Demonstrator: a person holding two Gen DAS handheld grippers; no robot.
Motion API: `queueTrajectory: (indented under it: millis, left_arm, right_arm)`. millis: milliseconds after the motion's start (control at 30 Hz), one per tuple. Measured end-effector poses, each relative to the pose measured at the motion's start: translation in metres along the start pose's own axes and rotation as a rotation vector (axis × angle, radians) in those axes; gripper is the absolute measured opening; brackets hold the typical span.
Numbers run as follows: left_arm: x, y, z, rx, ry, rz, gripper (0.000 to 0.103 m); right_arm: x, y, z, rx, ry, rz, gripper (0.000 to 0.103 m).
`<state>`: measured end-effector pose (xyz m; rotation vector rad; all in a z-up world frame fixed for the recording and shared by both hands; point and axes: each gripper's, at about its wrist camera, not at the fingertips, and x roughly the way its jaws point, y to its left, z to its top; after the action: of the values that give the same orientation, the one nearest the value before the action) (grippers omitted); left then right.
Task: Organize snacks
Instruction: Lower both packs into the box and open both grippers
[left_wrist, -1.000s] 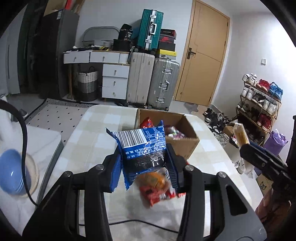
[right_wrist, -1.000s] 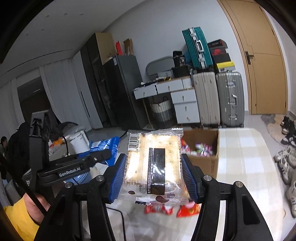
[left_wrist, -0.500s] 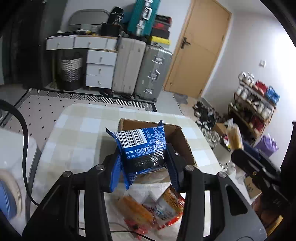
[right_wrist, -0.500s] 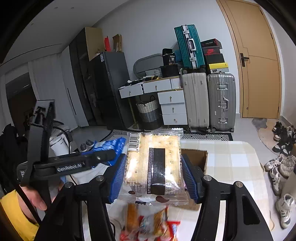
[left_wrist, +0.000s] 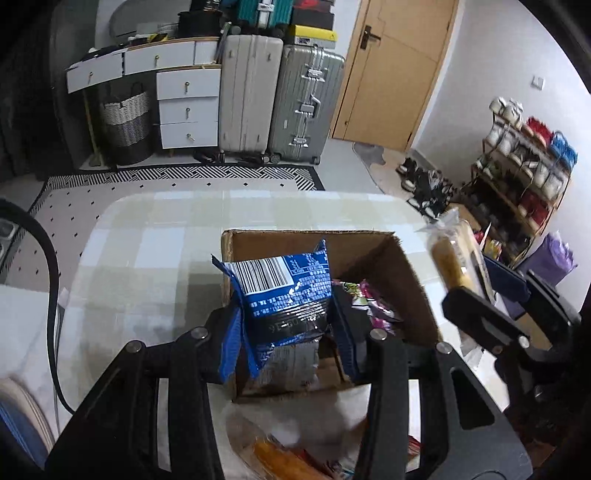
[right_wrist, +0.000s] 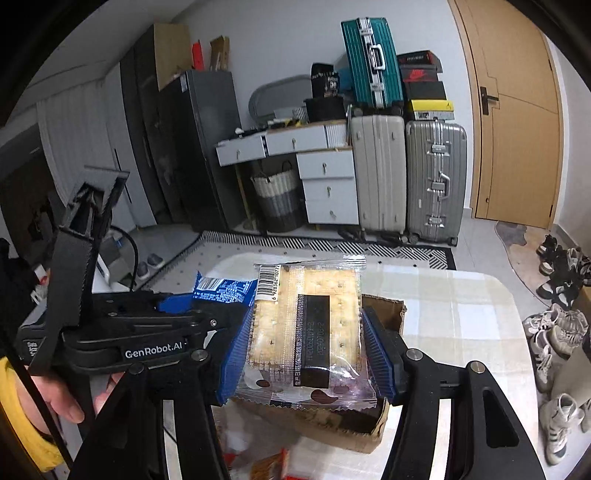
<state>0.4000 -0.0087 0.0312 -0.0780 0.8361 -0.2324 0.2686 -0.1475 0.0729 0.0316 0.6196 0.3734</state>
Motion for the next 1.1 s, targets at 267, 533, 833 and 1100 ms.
queueTrajectory:
  millis: [267,533,833,1100]
  left_arm:
    - [0.054,0.006,-0.002,-0.021,0.071,0.001,0.041]
    - [0.083,0.009,-0.011,-0.011,0.103,0.009,0.041]
    - [0.082,0.02,-0.019,-0.069,0.08,0.002,0.06]
    - [0.067,0.022,-0.028,-0.077,0.061,-0.026,0.067]
  right_arm:
    - [0.05,-0.018,-0.01,0.009,0.085,-0.031,0.058]
    - [0.068,-0.031,-0.016,0.032,0.129,-0.005,0.059]
    - [0.077,-0.031,-0.013,0.01,0.139,-0.017,0.059]
    - [0.07,-0.027,-0.018,0.001,0.129,-0.016,0.058]
